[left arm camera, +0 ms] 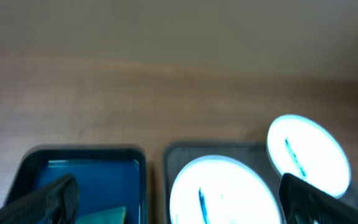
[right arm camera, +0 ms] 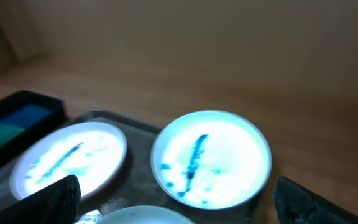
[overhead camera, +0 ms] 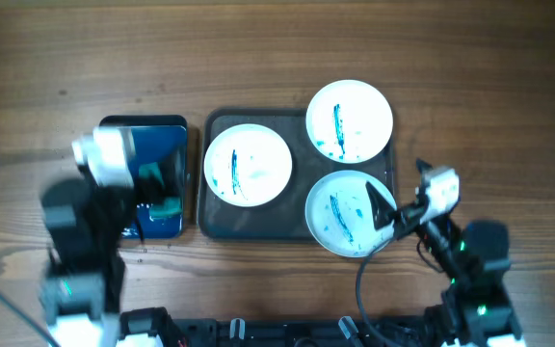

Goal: Clean dirty plates on tray and stack at the side

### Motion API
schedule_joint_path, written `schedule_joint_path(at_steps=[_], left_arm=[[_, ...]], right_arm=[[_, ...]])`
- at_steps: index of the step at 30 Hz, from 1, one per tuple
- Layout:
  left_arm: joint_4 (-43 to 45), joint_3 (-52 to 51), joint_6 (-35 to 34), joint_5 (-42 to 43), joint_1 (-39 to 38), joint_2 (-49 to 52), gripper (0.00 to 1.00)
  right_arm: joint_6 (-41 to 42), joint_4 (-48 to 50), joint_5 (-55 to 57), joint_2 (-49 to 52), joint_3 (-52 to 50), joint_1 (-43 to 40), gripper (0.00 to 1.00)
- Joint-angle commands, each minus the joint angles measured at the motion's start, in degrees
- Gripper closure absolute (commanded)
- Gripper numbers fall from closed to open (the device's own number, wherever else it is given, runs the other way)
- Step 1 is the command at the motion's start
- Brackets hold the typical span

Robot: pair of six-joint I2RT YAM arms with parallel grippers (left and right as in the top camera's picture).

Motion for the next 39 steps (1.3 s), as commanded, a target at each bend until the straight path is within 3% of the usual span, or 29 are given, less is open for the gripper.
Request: schedule_joint_path(at_steps=[1, 4, 6, 8, 13, 17, 18, 22, 24, 28, 39], left_arm=[[-11.78, 20.55, -0.39, 0.46, -0.26, 18.78, 0.0], [-22.14, 33.38, -0.59, 2.38, -0.26, 30.93, 0.0], [-24.35, 35.52, -0.55, 3.1, -0.24, 36.13, 0.0], [-24.35, 35.5, -0.87, 3.8, -0.2, 38.14, 0.0], [-25.53, 35.5, -1.03, 7.02, -0.26, 39.39, 0.0], [-26.38, 35.5, -1.29, 8.09, -0.24, 39.26, 0.0], [-26.82, 35.5, -2.67, 7.3, -0.24, 39.3, 0.04], [-31.76, 35.45, -17.03, -14.34, -0.2, 40.48, 0.04], [-32.96, 35.45, -19.02, -16.76, -0.2, 40.89, 0.04], [-32.48, 35.45, -18.95, -16.72, -0.2, 41.7, 0.0], [-34.29, 35.41, -18.4, -19.45, -0.2, 43.04, 0.0]], right_arm=[[5.16, -4.37, -6.88, 13.27, 13.79, -0.02, 0.0], [5.97, -20.2, -8.76, 29.31, 32.06, -0.02, 0.0], [5.88, -32.68, -8.74, 39.54, 44.15, -0.02, 0.0], [5.88, -38.62, -8.76, 46.56, 51.21, -0.02, 0.0], [12.33, -34.16, -17.92, 57.68, 53.57, 0.2, 0.0], [18.64, -34.1, -16.15, 63.6, 54.1, 5.07, 0.22], [19.89, -35.52, -12.15, 65.11, 55.15, 7.34, 0.26], [20.94, -42.86, 2.23, 73.0, 62.93, 15.45, 0.33], [21.07, -43.28, 4.39, 76.94, 64.81, 18.05, 0.37], [21.2, -41.33, 4.55, 82.99, 64.87, 20.28, 0.5], [28.0, -34.34, 5.01, 92.61, 64.81, 22.14, 0.63]])
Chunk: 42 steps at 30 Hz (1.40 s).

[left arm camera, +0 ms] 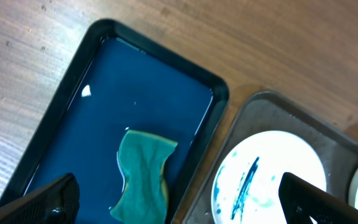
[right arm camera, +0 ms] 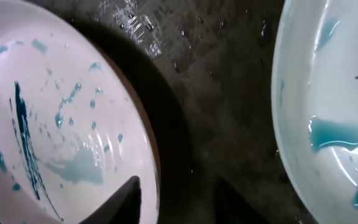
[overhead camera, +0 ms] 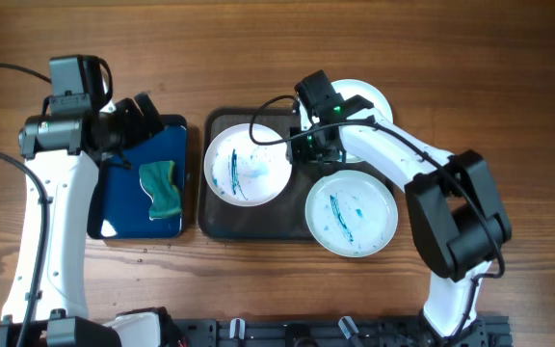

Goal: Clean dirty plates on tray and stack at the side

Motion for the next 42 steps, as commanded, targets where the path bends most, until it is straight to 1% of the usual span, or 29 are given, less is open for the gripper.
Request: schedule_joint_path(at_steps=[1, 2, 3, 5, 6, 7, 8, 11, 14, 16, 18, 19, 20, 22, 27, 32, 35, 40, 42], left_arm=[[-1.86, 0.79, -1.29, -4.39, -0.15, 1.95, 0.0], [-2.6, 0.79, -1.44, -5.09, -0.15, 2.45, 0.0], [-3.15, 0.79, -1.99, -5.9, -0.15, 2.86, 0.0], [-4.74, 0.22, -5.75, -9.42, -0.02, 4.39, 0.0], [-5.22, -0.13, -5.92, -9.53, 0.15, 5.01, 0.02], [-5.27, -0.55, -6.08, -9.46, 0.24, 5.46, 0.03], [-5.44, -1.09, -6.32, -9.46, 0.33, 5.75, 0.04], [-5.42, -2.49, -6.56, -9.46, 0.33, 6.16, 0.05], [-5.16, -5.29, -6.54, -9.46, 0.33, 6.51, 0.05], [-5.18, -7.04, -7.1, -8.92, 0.33, 6.51, 0.07], [-4.87, -8.9, -7.39, -5.44, 0.33, 6.51, 0.12], [-4.76, -9.49, -7.39, -4.31, 0.33, 6.51, 0.16], [-4.52, -10.29, -7.37, -2.93, 0.33, 6.51, 0.17], [-3.69, -11.89, -7.32, -2.1, 0.33, 6.51, 0.14], [0.52, -17.64, -6.86, -2.12, 0.33, 6.51, 0.16], [7.1, -21.59, -1.44, -2.08, 0.33, 6.51, 0.19], [9.84, -22.82, -0.87, -0.61, 0.33, 6.56, 0.24], [11.37, -23.47, -0.87, 0.28, 0.28, 10.67, 0.27], [11.3, -23.45, -0.9, 0.26, 0.28, 12.09, 0.39]], right_arm=[[3.21, 1.46, 0.87, 2.86, 0.92, 1.44, 0.63], [3.45, 1.7, 0.87, 2.91, 0.92, 1.6, 0.64], [3.48, 2.14, 0.87, 2.91, 0.92, 1.77, 0.67], [3.61, 3.17, 0.96, 2.99, 0.9, 2.51, 0.73], [4.13, 3.34, 1.68, 3.08, 0.9, 2.86, 0.75], [5.7, 3.26, 2.99, 3.15, 0.9, 3.26, 0.79], [6.19, 3.28, 3.63, 3.21, 0.9, 3.45, 0.86], [6.6, 3.32, 4.11, 3.21, 0.9, 3.67, 0.96], [7.04, 3.87, 3.98, 3.21, 0.9, 3.67, 0.96], [7.04, 3.89, 3.82, 3.21, 0.9, 3.65, 0.96], [6.64, 3.76, 3.8, 3.21, 0.9, 3.65, 0.96], [6.47, 3.74, 3.67, 3.21, 0.9, 3.65, 0.96], [6.43, 3.74, 3.56, 3.21, 0.9, 3.65, 0.96], [6.4, 3.82, 3.19, 3.21, 0.9, 3.65, 0.96], [5.31, 4.13, 2.14, 3.21, 0.92, 3.65, 0.96], [4.92, 4.2, 1.46, 3.21, 0.92, 3.65, 0.96], [4.87, 4.39, 1.27, 3.21, 0.92, 3.65, 0.96], [4.87, 4.55, 1.27, 3.21, 0.92, 3.65, 0.96], [4.87, 4.57, 1.29, 3.21, 0.92, 3.65, 0.96]])
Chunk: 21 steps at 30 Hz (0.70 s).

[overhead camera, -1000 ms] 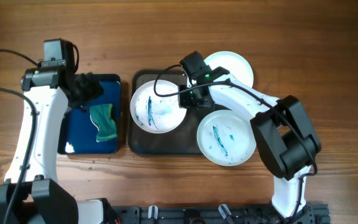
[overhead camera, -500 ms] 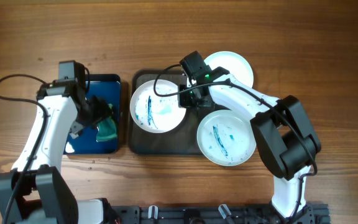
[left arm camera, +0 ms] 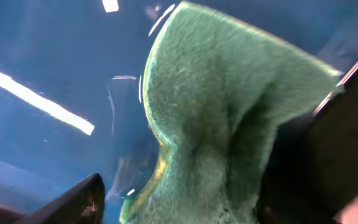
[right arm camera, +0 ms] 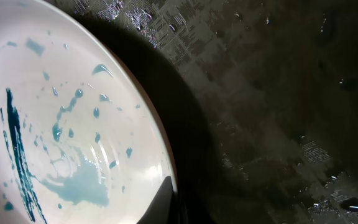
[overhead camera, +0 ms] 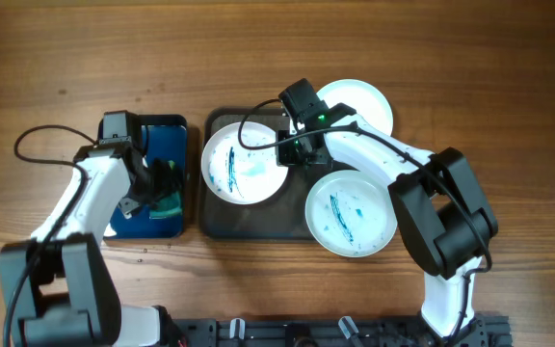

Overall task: Clean dirty plates on tray and stack at the side
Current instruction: 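Grasp the sponge with the left gripper and lift the plate edge with the right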

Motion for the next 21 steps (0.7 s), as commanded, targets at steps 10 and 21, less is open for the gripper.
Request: schedule_joint_path(at_steps=[10, 21], left_arm=[[-13.62, 12.15, 0.98, 2.51, 0.04, -1.14, 0.96], [-0.94, 15.47, -6.25, 6.38, -17.97, 3.45, 0.96]], right_arm=[[-1.49, 1.36, -3.17, 1.05, 0.94, 0.28, 0.96], [-1.51, 0.24, -4.74, 1.05, 0.92, -0.55, 0.96]])
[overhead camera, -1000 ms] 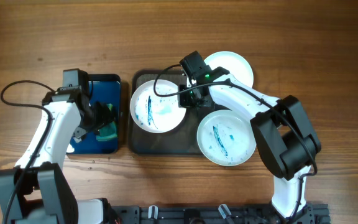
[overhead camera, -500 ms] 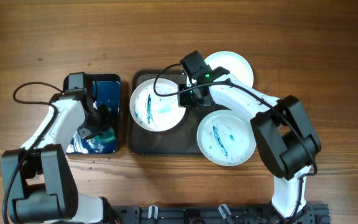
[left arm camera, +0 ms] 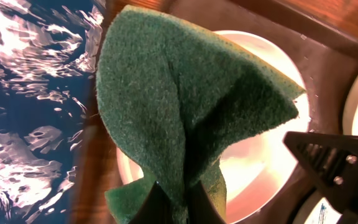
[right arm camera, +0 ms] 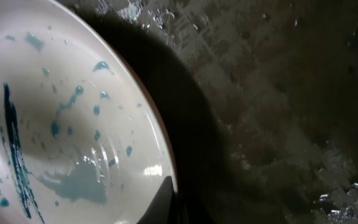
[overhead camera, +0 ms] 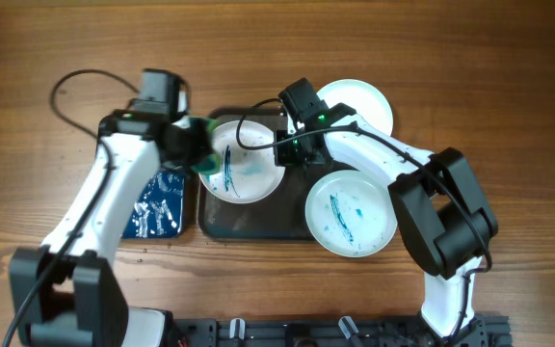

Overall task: Clean dirty plates on tray and stack at the side
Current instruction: 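Grasp the sponge with the left gripper and lift the plate edge with the right, then scrub the held plate with the sponge in the left gripper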

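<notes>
Three white plates smeared with blue sit on or at the dark tray (overhead camera: 258, 224): a left plate (overhead camera: 249, 178), a far right plate (overhead camera: 359, 104) and a near right plate (overhead camera: 352, 214). My left gripper (overhead camera: 198, 154) is shut on the folded green sponge (left arm camera: 185, 106), held over the left plate's (left arm camera: 260, 143) left edge. The left gripper (left arm camera: 178, 202) pinches the sponge's lower fold. My right gripper (overhead camera: 283, 154) is shut on the left plate's right rim. In the right wrist view the right gripper (right arm camera: 174, 202) clamps that rim of the plate (right arm camera: 61, 124).
A blue water tray (overhead camera: 157, 207) with a rippling surface lies left of the dark tray and shows in the left wrist view as the blue tray (left arm camera: 30, 93). The far right plate overhangs the dark tray's far corner. Bare wooden table surrounds everything.
My left gripper was down in the blue tray at the sponge; now it holds the sponge over the left plate's left edge. The right gripper still clamps the plate's rim.
Both arms were drawn back near the table's front, with the sponge lying in the blue tray. Then the left gripper hung open above the blue tray and the right was open beside the left plate. Then left reached the sponge, right shut on the rim.
</notes>
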### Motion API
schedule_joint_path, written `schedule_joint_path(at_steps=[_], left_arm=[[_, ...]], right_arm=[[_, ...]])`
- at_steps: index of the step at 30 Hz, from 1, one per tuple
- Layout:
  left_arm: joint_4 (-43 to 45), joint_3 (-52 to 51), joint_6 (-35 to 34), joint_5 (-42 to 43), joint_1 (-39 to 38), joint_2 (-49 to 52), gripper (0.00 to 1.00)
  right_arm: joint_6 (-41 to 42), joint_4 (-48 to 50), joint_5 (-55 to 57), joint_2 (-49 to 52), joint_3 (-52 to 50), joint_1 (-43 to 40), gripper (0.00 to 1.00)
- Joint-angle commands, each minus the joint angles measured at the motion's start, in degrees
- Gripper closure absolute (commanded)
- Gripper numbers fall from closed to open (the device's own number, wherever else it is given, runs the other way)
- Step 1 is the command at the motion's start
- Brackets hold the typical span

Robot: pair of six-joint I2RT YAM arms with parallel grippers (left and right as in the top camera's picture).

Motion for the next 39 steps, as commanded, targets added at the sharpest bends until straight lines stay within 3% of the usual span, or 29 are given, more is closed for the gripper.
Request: schedule_joint_path(at_steps=[1, 5, 9, 12, 15, 17, 18, 21, 23, 26, 29, 31, 34, 35, 37, 39], left_arm=[[3.52, 0.68, -5.55, -2.43, -4.7, 6.54, 0.96], [6.34, 0.68, -5.57, -2.58, -8.31, 15.02, 0.96], [4.46, 0.68, -10.73, -4.68, -8.79, 21.51, 0.96], [4.76, 0.68, -7.1, 5.33, -9.01, 22.82, 0.96], [7.96, 0.7, 8.41, 27.28, -9.09, 22.8, 0.96], [9.51, 0.7, 10.82, 32.02, -9.07, 22.77, 0.96], [10.71, 0.7, 8.33, 29.64, -8.98, 22.75, 0.96], [11.47, 0.92, -5.7, 9.57, -8.96, 22.67, 0.96], [5.84, 1.9, -16.09, -9.86, -8.94, 22.67, 0.96], [-3.61, 4.09, -25.09, -28.48, -8.96, 22.67, 0.96], [-3.28, 4.13, -22.14, -16.74, -9.01, 22.69, 0.96], [1.88, 4.11, -10.64, 5.03, -9.22, 22.69, 0.96], [10.08, 4.11, -0.94, 24.74, -9.38, 22.69, 0.96], [12.44, 4.11, -0.52, 27.15, -9.38, 22.69, 0.96], [16.46, 4.11, -1.68, 23.26, -9.38, 22.69, 0.96], [17.77, 4.13, -8.9, 7.23, -9.35, 22.69, 0.96]], right_arm=[[-0.66, -0.83, -3.04, 1.05, 0.92, -1.09, 0.96], [-0.68, -1.22, -3.93, 1.05, 0.92, -2.19, 0.96], [-0.66, -1.11, -3.91, 1.05, 0.92, -2.16, 0.96], [-0.5, -1.07, -3.74, 1.07, 0.9, -2.19, 0.96], [0.7, -0.61, -3.74, 1.2, 0.74, -2.19, 0.96], [0.87, -0.24, -4.31, 1.79, 0.63, -2.19, 0.96], [0.94, 0.04, -5.75, 2.36, 0.63, -2.19, 0.96], [1.33, 0.17, -7.41, 3.43, 0.63, -2.19, 0.96], [1.31, 0.13, -7.37, 3.52, 0.63, -2.19, 0.96], [1.44, 0.17, -7.1, 3.52, 0.66, -2.19, 0.96], [2.21, 0.13, -6.71, 3.52, 0.63, -2.19, 0.96], [2.25, -0.07, -6.71, 3.52, 0.63, -2.19, 0.96], [2.38, -0.04, -6.71, 3.52, 0.63, -2.19, 0.96], [2.38, -0.02, -6.71, 3.52, 0.63, -2.19, 0.96], [2.38, 0.0, -6.69, 3.52, 0.63, -2.19, 0.96], [2.38, 0.0, -6.69, 3.52, 0.63, -2.19, 0.96]])
